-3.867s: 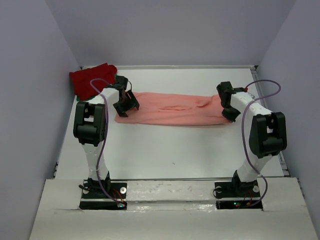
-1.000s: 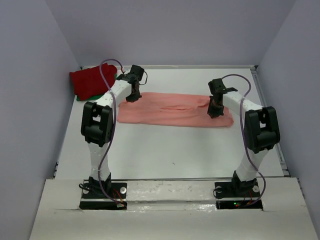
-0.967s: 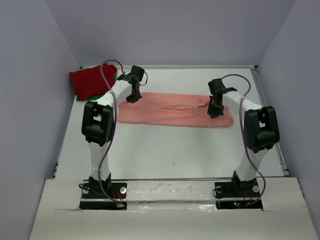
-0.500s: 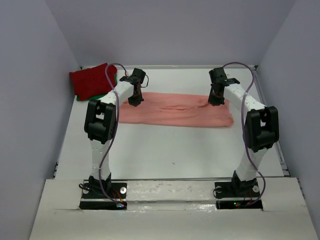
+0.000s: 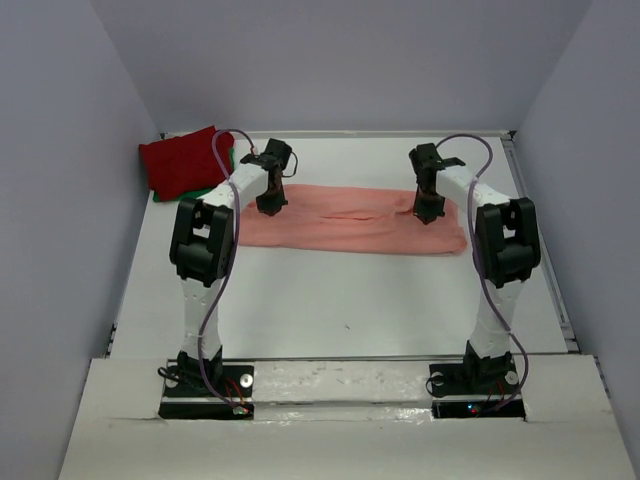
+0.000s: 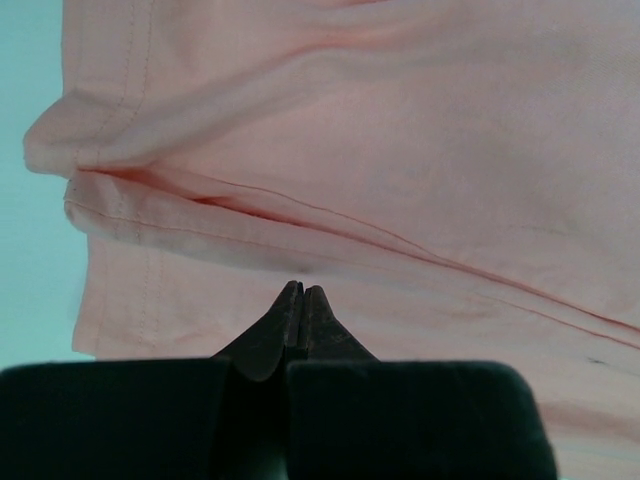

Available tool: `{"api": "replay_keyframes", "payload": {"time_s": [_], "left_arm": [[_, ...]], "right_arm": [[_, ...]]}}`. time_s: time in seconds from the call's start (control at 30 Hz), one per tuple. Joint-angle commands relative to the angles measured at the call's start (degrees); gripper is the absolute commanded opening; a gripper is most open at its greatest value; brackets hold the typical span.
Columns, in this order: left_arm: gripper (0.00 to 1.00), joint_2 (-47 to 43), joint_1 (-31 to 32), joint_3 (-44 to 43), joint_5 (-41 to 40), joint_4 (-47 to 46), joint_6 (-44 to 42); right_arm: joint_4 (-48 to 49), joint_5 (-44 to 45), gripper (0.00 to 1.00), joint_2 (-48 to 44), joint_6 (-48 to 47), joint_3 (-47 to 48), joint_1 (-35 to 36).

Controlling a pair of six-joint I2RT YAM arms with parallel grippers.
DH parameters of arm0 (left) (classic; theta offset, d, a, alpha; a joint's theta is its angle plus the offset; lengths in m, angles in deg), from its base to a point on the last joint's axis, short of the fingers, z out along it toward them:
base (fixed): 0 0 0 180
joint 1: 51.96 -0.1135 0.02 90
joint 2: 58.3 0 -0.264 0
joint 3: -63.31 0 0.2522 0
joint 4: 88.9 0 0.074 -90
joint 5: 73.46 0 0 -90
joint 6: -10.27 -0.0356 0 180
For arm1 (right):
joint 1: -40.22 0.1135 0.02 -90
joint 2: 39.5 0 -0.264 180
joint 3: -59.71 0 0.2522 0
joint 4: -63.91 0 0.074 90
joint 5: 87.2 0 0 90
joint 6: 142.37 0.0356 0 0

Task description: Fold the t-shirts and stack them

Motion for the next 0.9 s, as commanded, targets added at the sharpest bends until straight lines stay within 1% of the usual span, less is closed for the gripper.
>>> {"api": "replay_keyframes", "payload": {"time_s": [0.0, 0.1, 0.23, 0.43, 0.5, 0.67, 0.7, 0.8, 0.87], "left_arm": [[0.0, 3.78, 0.23, -3.85, -0.38, 3.17, -0.12], [0.0, 6.33, -0.3, -5.7, 0.84, 4.75, 0.23], [0.0, 9.32, -1.62, -5.18, 6.73, 4.76, 1.37], [0.0, 10.03, -1.62, -4.39, 7.09, 5.54, 3.57], [0.0, 9.15, -1.62, -2.99, 8.58, 4.76, 3.92], [0.0, 5.03, -0.66, 4.74, 9.38, 3.0, 6.37], [0.0, 3.63, -0.48, 7.89, 9.64, 2.65, 6.82], [0.0, 1.08, 0.31, 13.69, 11.31, 0.8, 8.31], [0.0, -0.16, 1.19, 15.99, 11.31, -0.16, 9.02]], "right_arm": [[-3.0, 1.58, 0.0, 3.39, 0.12, 5.79, -0.47], [-5.02, 1.14, 0.0, 6.4, -0.49, 8.43, -0.47], [-5.38, 0.7, 0.0, 6.84, -1.02, 8.88, -0.47], [-5.82, -1.14, 0.0, 8.07, -2.07, 9.85, -0.47], [-5.99, -1.58, 0.0, 9.91, -3.3, 11.16, -0.47], [-7.48, -2.46, 0.0, 15.0, -6.28, 16.68, -0.47], [-7.75, -2.46, 0.0, 15.71, -6.55, 17.57, -0.47], [-8.45, -2.99, 0.0, 17.82, -7.87, 21.0, -0.47], [-8.63, -3.51, 0.0, 18.7, -8.75, 22.41, -0.47]]}}
